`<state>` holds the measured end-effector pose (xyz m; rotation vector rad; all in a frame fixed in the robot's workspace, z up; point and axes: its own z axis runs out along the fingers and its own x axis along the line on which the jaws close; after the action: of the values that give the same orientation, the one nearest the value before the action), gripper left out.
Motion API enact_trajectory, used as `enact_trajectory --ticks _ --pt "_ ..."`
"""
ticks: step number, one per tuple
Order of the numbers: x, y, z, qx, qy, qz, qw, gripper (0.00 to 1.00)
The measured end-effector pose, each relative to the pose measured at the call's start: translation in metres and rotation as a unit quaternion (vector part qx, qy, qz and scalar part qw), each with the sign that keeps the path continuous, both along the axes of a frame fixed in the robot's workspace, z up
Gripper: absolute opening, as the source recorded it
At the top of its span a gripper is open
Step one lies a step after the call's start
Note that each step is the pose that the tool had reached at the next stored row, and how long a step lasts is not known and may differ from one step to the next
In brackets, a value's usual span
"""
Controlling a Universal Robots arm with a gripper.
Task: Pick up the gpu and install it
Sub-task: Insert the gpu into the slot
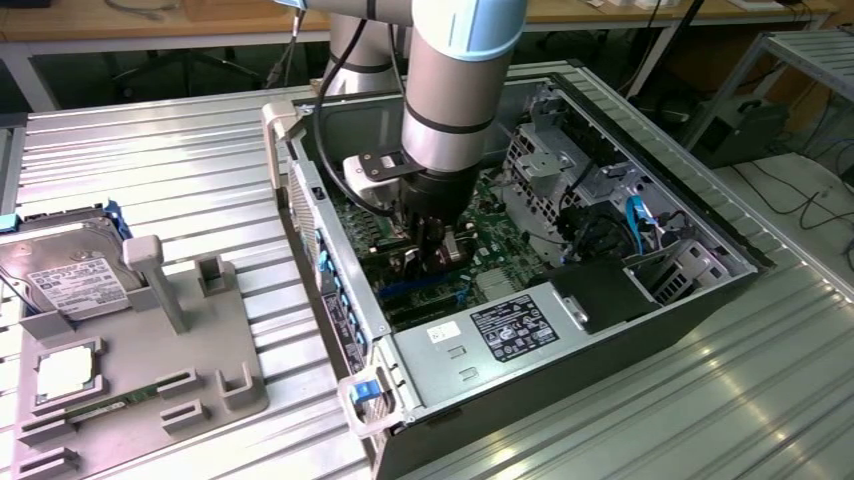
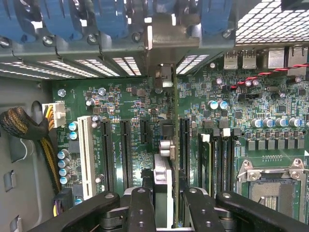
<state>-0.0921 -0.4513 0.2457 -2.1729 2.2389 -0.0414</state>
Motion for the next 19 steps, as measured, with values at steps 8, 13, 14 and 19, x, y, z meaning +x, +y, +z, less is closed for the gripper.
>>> enact_trajectory --ticks 8,13,14,19 --pt "0.0000 0.0000 -0.0017 0.0000 0.0000 0.000 1.0000 0.29" --pt "0.0000 0.0000 -0.0027 0.0000 0.0000 0.000 1.0000 0.29" --pt "0.0000 0.0000 -0.0029 0.0000 0.0001 0.000 1.0000 0.29" --pt "0.0000 0.0000 -0.0043 -0.0001 0.0000 0.000 1.0000 0.29"
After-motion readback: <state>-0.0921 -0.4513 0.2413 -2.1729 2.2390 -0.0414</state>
